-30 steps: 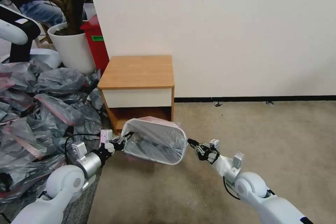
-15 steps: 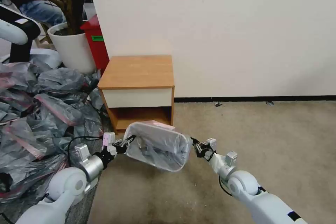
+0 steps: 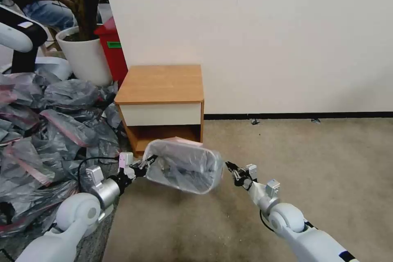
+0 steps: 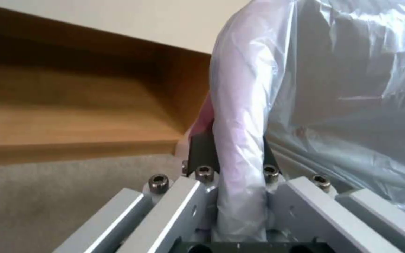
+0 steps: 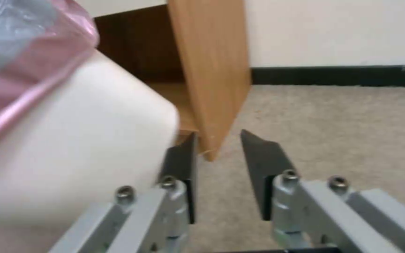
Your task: Pick up the garbage bag from the table and place it over the trash can.
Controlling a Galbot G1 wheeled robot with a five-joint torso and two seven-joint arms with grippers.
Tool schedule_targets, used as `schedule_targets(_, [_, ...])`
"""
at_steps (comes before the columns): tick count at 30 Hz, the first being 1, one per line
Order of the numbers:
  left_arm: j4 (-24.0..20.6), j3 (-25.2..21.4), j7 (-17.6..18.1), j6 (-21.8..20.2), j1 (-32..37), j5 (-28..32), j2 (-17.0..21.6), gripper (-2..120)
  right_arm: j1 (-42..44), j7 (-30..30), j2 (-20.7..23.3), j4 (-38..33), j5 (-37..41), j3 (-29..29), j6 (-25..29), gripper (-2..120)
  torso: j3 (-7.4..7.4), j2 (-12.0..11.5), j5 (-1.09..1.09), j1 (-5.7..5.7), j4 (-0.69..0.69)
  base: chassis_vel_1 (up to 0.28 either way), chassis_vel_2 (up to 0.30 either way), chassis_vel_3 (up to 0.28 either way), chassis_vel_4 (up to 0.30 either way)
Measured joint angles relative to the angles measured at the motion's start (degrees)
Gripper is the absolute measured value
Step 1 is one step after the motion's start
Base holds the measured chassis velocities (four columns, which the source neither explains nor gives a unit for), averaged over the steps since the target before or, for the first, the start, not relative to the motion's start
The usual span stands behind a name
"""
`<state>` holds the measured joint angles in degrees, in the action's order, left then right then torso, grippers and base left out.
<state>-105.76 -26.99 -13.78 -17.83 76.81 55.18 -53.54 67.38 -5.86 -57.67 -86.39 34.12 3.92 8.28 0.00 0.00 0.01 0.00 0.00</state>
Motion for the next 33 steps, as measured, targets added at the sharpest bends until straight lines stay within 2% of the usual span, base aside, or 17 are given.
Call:
schedule_targets(6, [0.55, 0.71, 3.78, 0.59, -1.02, -0.07, -1.30, 3, 4.04, 3.64, 1.53, -3.44, -2.80, 4.44, 0.44, 53, 0.00, 0.00, 0.00, 0.00, 0.00, 0.000, 0.000, 0.000, 0.000])
schedule_targets(8, [0.52, 0.77, 4.09, 0.59, -1.05, -0.11, -1.38, 3, 4.35, 4.03, 1.66, -3.74, -3.18, 4.84, 0.44, 56, 0.00, 0.00, 0.00, 0.00, 0.00, 0.000, 0.000, 0.000, 0.000])
schedule_targets(10, [-0.17, 1.27, 7.17, 0.59, -1.12, -0.53, -1.97, 3, 6.64, 7.30, 2.50, -7.07, -5.79, 7.65, 0.28, 68, 0.00, 0.00, 0.00, 0.00, -0.01, 0.000, 0.000, 0.000, 0.000])
schedule_targets(13, [-1.54, 1.88, 11.93, 0.06, -0.73, -1.26, -2.33, 3, 9.83, 8.73, 3.11, -12.84, -9.19, 11.73, 0.14, 82, 0.00, 0.00, -0.01, 0.00, 0.00, 0.000, 0.000, 0.000, 0.000])
schedule_targets(14, [-1.54, 1.88, 11.93, 0.06, -0.73, -1.26, -2.33, 3, 9.83, 8.73, 3.11, -12.84, -9.19, 11.73, 0.14, 82, 0.00, 0.00, -0.01, 0.00, 0.00, 0.000, 0.000, 0.000, 0.000])
schedule_targets(16, [-2.34, 2.18, 14.20, -0.63, -0.41, -1.54, -2.43, 3, 11.40, 8.74, 3.47, -15.54, -10.67, 13.18, 0.19, 87, 0.00, 0.00, -0.01, 0.00, 0.00, 0.000, 0.000, 0.000, 0.000])
schedule_targets(17, [-3.57, 2.62, 17.28, -1.45, 0.02, -1.85, -2.67, 3, 13.22, 8.70, 3.87, -18.65, -12.34, 14.68, 0.24, 95, 0.00, 0.00, -0.01, 0.00, 0.00, 0.000, 0.000, 0.000, 0.000])
schedule_targets(19, [-4.11, 2.79, 18.58, -1.72, 0.18, -2.05, -2.83, 3, 13.95, 8.67, 4.01, -19.97, -13.18, 15.27, 0.26, 96, 0.00, 0.00, -0.01, 0.00, 0.00, 0.000, 0.000, 0.000, 0.000])
schedule_targets(21, [-5.92, 3.42, 22.97, -2.90, 0.68, -2.64, -3.45, 3, 16.29, 7.67, 4.42, -24.74, -16.48, 16.87, 0.27, 103, 0.00, 0.00, -0.01, 0.00, 0.00, 0.000, 0.000, 0.000, 0.000])
schedule_targets(22, [-5.92, 3.42, 22.97, -2.90, 0.68, -2.64, -3.45, 3, 16.29, 7.67, 4.42, -24.74, -16.48, 16.87, 0.27, 103, 0.00, 0.00, -0.01, 0.00, 0.00, 0.000, 0.000, 0.000, 0.000])
schedule_targets(25, [-8.78, 4.45, 28.43, -4.82, 1.51, -2.96, -4.38, 3, 19.11, 4.44, 5.24, -31.05, -21.39, 18.07, 0.28, 110, 0.00, 0.00, -0.01, 0.00, 0.00, 0.000, 0.000, 0.000, 0.000])
schedule_targets(30, [-11.32, 4.98, 31.41, -5.88, 2.69, -3.37, -5.11, 3, 20.31, 0.90, 6.06, -34.61, -25.64, 18.61, 0.15, 112, 0.00, 0.00, 0.00, 0.00, 0.00, 0.000, 0.000, 0.000, 0.000])
schedule_targets(33, [-13.53, 5.13, 32.87, -6.22, 4.44, -5.64, -5.76, 3, 19.91, -3.91, 7.08, -36.26, -29.10, 18.49, 0.18, 111, 0.00, 0.00, -0.01, 0.00, -0.01, 0.000, 0.000, 0.000, 0.000])
